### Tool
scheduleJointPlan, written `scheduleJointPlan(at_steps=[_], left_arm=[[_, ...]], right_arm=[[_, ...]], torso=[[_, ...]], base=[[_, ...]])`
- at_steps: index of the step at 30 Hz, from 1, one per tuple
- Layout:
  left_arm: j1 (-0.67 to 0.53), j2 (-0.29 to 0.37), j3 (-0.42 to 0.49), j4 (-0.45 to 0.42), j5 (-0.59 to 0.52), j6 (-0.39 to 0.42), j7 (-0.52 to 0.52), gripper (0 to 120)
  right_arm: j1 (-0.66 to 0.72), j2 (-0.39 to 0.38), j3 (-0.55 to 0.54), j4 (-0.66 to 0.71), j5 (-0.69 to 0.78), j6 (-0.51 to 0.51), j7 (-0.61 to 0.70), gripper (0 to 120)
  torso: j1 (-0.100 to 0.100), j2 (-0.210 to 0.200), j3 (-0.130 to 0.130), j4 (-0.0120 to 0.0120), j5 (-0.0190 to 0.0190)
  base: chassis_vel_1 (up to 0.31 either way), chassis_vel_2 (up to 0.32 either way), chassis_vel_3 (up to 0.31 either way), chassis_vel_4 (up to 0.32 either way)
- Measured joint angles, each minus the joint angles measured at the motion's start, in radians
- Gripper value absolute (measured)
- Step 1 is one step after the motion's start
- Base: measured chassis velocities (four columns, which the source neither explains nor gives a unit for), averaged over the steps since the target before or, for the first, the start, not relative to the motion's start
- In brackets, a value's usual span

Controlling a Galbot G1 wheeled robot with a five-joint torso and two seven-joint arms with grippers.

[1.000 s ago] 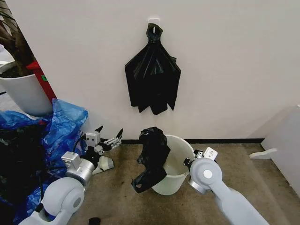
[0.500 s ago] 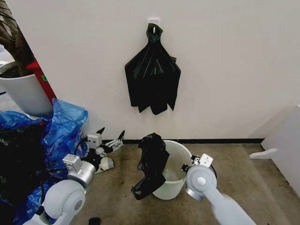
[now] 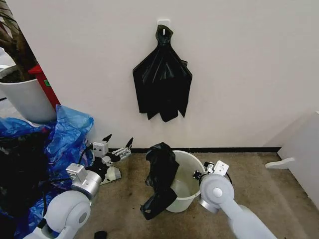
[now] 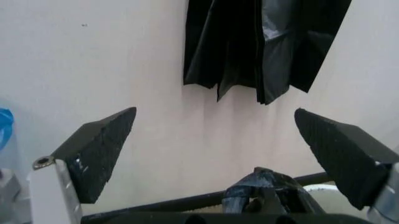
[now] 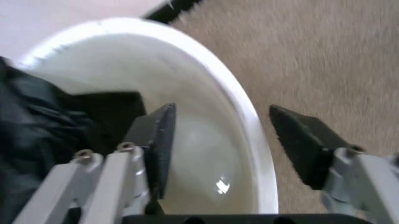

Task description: Place the garbage bag over the trash bin.

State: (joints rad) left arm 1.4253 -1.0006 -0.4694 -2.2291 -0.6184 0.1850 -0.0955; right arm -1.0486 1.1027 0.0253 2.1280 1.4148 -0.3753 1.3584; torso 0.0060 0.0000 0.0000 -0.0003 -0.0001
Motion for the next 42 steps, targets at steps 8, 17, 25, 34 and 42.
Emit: scheduleJointPlan(at_steps=[8,17,25,34,42], left_arm=[[0.017,0.035,-0.055,0.075,0.017,0.005,0.049,100],[0.033,0.040,-0.074,0.120,0.023,0.004,0.062,100],[0.024,0.031,-0.058,0.126,0.028,0.004,0.066,100],[0.017,0.020,-0.047,0.132,0.030,0.001,0.075,100],[0.008,0.019,-0.040,0.134,0.030,-0.004,0.076,100]], right_arm=[[0.036,-0.052,-0.071,0.093,-0.186,-0.106,-0.122,88],[0.093,-0.008,-0.222,0.074,-0.184,-0.166,-0.200,100],[0.107,0.015,-0.294,0.035,-0.193,-0.187,-0.204,100],[0.120,0.028,-0.313,-0.018,-0.204,-0.187,-0.208,100],[0.120,0.023,-0.306,-0.048,-0.222,-0.186,-0.225,83]], torso=[[0.000,0.000,0.000,-0.0001,-0.0001],[0.000,0.000,0.000,0.0001,0.0000],[0.000,0.000,0.000,-0.0001,0.0000],[0.000,0.000,0.000,0.0000,0.0001],[0.000,0.000,0.000,0.0000,0.0001]], base=[[0.000,0.000,0.000,0.000],[0.000,0.000,0.000,0.000],[0.000,0.000,0.000,0.000],[0.000,0.000,0.000,0.000],[0.000,0.000,0.000,0.000]])
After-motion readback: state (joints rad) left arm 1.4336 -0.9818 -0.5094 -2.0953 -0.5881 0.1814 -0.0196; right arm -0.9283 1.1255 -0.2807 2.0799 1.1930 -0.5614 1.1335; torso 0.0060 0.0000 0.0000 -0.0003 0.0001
